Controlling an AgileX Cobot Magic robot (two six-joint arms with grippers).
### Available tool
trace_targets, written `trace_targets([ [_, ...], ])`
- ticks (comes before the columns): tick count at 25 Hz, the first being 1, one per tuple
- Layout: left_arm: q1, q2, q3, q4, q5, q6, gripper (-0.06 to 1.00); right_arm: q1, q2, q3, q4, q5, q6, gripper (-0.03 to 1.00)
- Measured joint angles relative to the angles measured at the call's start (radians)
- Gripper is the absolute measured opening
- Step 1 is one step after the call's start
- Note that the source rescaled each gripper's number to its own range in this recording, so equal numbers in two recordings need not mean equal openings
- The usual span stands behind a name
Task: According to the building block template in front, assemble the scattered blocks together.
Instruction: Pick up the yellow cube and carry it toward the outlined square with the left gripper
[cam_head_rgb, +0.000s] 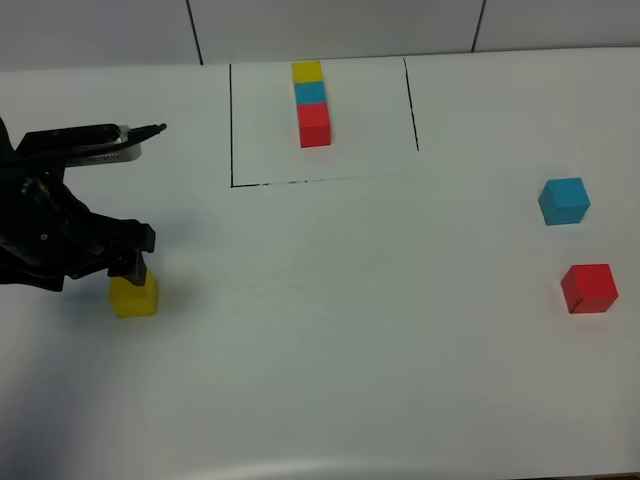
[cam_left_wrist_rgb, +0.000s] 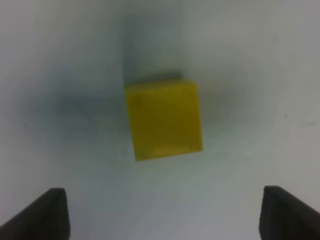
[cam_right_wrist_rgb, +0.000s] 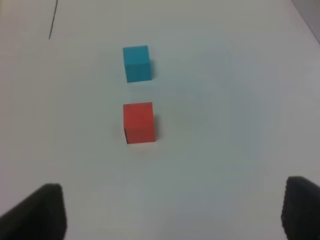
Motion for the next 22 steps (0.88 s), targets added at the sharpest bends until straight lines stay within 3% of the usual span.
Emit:
trace_targets([
  [11,0.000,0.167,-0.002,0.011,-0.109,-0.019,0.82,0.000,0.000,0.000,0.000,0.000,0.000,0.75],
  [22,-0.010,0.278,-0.074,0.011,-0.128,-0.019,0.82,0.000,0.000,0.000,0.000,0.000,0.000,0.75],
])
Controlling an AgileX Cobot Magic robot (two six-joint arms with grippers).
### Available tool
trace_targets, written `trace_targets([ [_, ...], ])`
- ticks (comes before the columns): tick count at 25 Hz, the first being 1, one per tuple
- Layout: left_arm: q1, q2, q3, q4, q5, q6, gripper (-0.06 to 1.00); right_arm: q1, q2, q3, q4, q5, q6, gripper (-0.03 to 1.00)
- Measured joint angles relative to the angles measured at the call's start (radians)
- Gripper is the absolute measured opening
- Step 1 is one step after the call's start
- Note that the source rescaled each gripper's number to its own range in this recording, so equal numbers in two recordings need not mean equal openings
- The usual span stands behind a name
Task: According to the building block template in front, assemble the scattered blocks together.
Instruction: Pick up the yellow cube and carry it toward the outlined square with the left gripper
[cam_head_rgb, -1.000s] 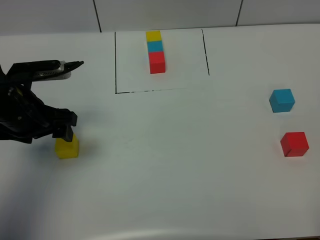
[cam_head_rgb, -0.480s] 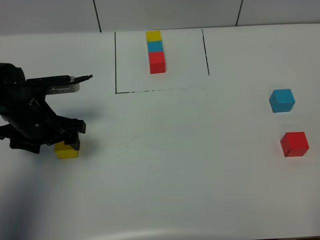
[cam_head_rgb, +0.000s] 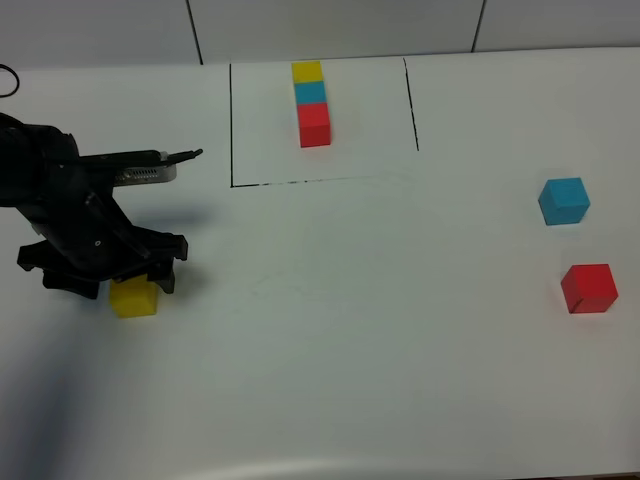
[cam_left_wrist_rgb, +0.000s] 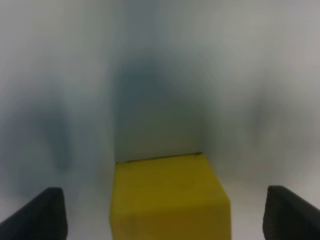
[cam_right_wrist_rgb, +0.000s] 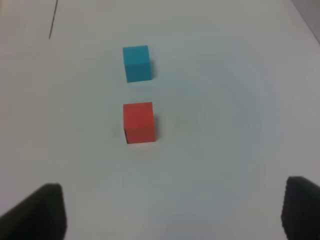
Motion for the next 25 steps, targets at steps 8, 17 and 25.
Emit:
trace_targets([
  [8,0.000,0.019,-0.004,0.001,0.007,0.000,0.00,0.000,0.000,0.000,0.000,0.000,0.000,0.75],
  [17,-0.009,0.020,-0.155,0.022,0.199,0.099,0.00,0.000,0.000,0.000,0.000,0.000,0.000,0.75],
  [25,-0.113,0.055,-0.388,0.025,0.413,0.504,0.00,0.000,0.000,0.000,0.000,0.000,0.000,0.75],
])
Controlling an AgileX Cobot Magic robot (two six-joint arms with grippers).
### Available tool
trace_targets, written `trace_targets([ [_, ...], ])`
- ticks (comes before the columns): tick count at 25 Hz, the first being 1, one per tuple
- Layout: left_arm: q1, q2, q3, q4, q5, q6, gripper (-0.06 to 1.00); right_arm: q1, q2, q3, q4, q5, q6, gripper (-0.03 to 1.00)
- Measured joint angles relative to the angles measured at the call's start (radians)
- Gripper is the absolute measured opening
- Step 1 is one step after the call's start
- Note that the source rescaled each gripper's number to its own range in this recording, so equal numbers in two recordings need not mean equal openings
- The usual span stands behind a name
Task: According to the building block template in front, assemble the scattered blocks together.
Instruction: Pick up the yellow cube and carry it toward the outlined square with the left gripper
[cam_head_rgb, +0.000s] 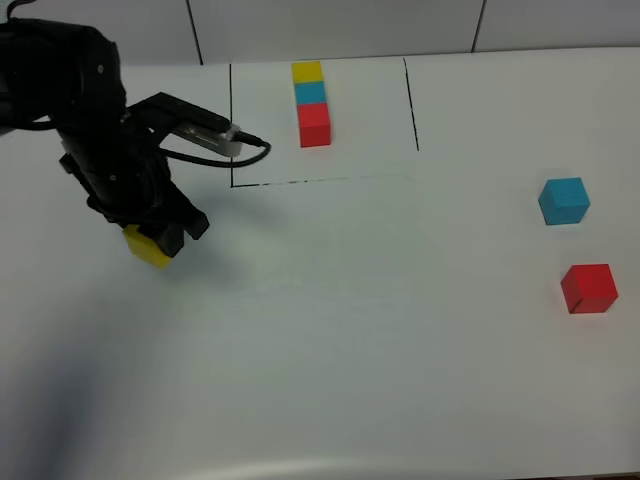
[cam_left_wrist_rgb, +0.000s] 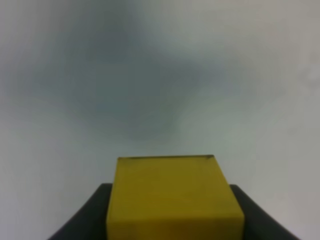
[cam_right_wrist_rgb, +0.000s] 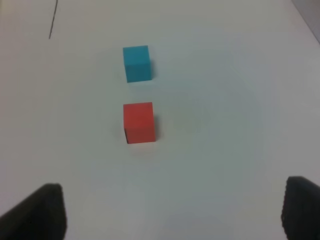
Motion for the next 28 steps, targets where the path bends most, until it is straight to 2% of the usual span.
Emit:
trace_targets([
  [7,-0.099,0.117,-0.205,0.004,0.142,0.245,0.00,0.000,0.000,0.000,0.000,0.000,0.000,0.75],
  [11,-0.162,0.166,-0.294,0.006,0.174,0.373,0.00,0.000,0.000,0.000,0.000,0.000,0.000,0.75],
  [19,-0.245,0.260,-0.418,0.075,0.170,0.457,0.00,0.000,0.000,0.000,0.000,0.000,0.000,0.75],
  [28,-0.265,0.334,-0.502,0.075,0.141,0.518,0.00,0.000,0.000,0.000,0.000,0.000,0.000,0.75],
])
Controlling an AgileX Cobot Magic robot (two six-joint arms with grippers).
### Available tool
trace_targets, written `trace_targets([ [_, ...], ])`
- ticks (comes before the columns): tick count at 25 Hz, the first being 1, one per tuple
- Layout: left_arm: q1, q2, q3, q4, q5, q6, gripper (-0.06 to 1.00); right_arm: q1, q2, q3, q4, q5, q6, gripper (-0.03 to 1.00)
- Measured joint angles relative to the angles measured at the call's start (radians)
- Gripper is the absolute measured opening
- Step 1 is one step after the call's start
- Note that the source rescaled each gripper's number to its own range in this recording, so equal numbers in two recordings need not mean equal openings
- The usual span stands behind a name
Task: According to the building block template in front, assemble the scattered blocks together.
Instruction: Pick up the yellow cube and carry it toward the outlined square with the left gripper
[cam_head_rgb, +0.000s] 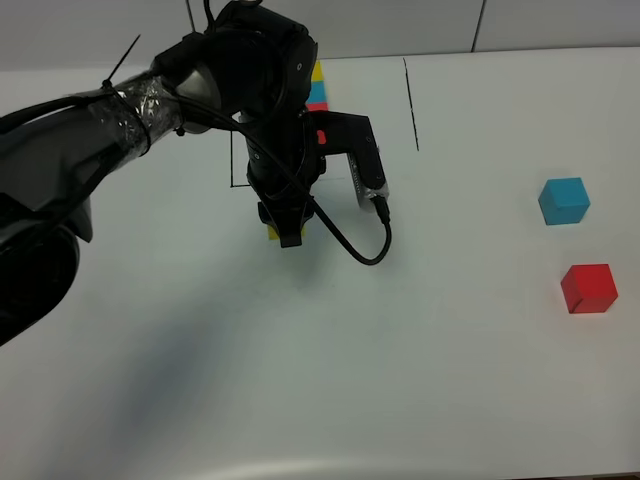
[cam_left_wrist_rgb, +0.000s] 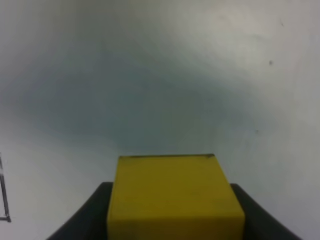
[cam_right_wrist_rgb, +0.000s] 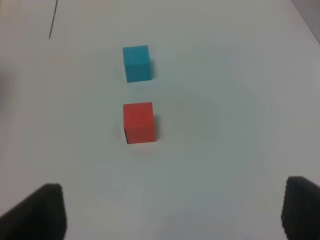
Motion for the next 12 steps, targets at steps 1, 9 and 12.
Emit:
trace_targets([
  [1,0.000,0.005,-0.006,-0.007,-0.008,0.006,0.00,0.000,0.000,0.000,0.000,0.000,0.000,0.75],
  [9,0.000,0.077,-0.073,-0.047,-0.007,0.011,0.00,0.000,0.000,0.000,0.000,0.000,0.000,0.75],
  [12,0.000,0.103,-0.081,-0.054,-0.009,0.011,0.00,0.000,0.000,0.000,0.000,0.000,0.000,0.75],
])
